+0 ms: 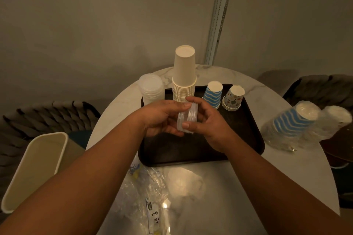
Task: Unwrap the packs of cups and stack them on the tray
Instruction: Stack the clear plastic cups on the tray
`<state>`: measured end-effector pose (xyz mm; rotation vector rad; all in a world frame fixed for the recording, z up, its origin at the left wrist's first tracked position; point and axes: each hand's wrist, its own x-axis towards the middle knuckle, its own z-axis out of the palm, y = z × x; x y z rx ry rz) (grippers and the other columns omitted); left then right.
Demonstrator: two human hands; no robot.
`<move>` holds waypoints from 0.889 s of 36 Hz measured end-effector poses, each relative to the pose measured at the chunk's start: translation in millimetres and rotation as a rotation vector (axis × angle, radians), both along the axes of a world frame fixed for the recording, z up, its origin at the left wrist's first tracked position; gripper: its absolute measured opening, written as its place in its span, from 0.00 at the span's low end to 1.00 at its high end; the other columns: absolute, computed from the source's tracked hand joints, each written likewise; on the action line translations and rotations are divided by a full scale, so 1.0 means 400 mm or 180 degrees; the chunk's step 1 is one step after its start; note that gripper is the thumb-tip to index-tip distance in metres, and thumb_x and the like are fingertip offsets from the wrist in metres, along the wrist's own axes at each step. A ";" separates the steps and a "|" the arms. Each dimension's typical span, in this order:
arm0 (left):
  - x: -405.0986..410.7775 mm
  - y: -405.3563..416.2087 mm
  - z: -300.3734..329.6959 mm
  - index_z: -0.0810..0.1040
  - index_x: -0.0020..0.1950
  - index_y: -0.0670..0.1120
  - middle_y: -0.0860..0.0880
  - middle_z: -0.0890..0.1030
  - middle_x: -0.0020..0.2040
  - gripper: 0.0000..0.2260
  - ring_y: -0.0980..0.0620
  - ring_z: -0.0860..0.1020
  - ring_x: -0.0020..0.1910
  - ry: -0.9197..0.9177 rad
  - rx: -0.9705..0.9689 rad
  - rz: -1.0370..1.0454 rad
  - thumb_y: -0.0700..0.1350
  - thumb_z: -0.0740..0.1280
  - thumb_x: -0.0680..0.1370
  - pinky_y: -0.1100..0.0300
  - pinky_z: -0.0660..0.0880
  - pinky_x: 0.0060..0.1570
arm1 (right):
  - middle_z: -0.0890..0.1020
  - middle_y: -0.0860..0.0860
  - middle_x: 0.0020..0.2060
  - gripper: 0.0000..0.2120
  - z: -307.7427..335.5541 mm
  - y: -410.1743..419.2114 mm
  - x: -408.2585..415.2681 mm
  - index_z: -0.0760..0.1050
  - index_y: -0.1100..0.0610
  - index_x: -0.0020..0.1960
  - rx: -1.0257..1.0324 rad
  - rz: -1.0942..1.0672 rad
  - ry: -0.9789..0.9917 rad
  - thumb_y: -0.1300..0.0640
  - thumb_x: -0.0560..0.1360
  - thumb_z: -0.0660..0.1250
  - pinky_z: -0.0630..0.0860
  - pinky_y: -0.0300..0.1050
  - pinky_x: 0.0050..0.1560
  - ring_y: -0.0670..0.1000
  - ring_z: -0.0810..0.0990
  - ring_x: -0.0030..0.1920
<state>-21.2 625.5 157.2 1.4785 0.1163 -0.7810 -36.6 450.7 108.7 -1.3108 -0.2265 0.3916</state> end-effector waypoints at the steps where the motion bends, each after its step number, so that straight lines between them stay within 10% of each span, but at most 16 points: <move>1: 0.000 0.003 0.003 0.79 0.56 0.45 0.42 0.85 0.49 0.17 0.44 0.83 0.48 -0.0001 0.0013 0.0001 0.52 0.68 0.72 0.52 0.81 0.46 | 0.78 0.51 0.61 0.32 -0.001 0.002 0.000 0.70 0.49 0.65 0.0030 -0.0034 -0.0008 0.68 0.66 0.74 0.79 0.47 0.54 0.53 0.78 0.62; 11: 0.050 0.091 0.126 0.73 0.58 0.46 0.40 0.79 0.55 0.34 0.37 0.80 0.52 -0.0754 0.1518 0.0250 0.59 0.77 0.58 0.46 0.81 0.46 | 0.77 0.54 0.61 0.31 -0.012 0.019 0.012 0.71 0.50 0.64 0.0245 -0.0419 0.0214 0.65 0.64 0.76 0.78 0.46 0.56 0.52 0.80 0.58; 18: 0.184 0.162 0.173 0.68 0.73 0.53 0.47 0.72 0.69 0.35 0.45 0.74 0.63 -0.2015 0.3561 -0.0504 0.57 0.76 0.69 0.55 0.71 0.56 | 0.78 0.52 0.61 0.27 -0.042 0.025 0.010 0.70 0.49 0.64 0.0040 -0.0441 0.0327 0.69 0.70 0.70 0.79 0.43 0.52 0.52 0.80 0.58; 32: 0.278 0.120 0.075 0.63 0.76 0.53 0.46 0.69 0.72 0.38 0.42 0.69 0.68 -0.2015 0.4257 -0.1695 0.55 0.76 0.70 0.50 0.71 0.62 | 0.78 0.50 0.61 0.29 -0.071 0.017 0.009 0.70 0.48 0.65 -0.0056 -0.0465 0.0473 0.67 0.70 0.72 0.79 0.41 0.52 0.51 0.80 0.60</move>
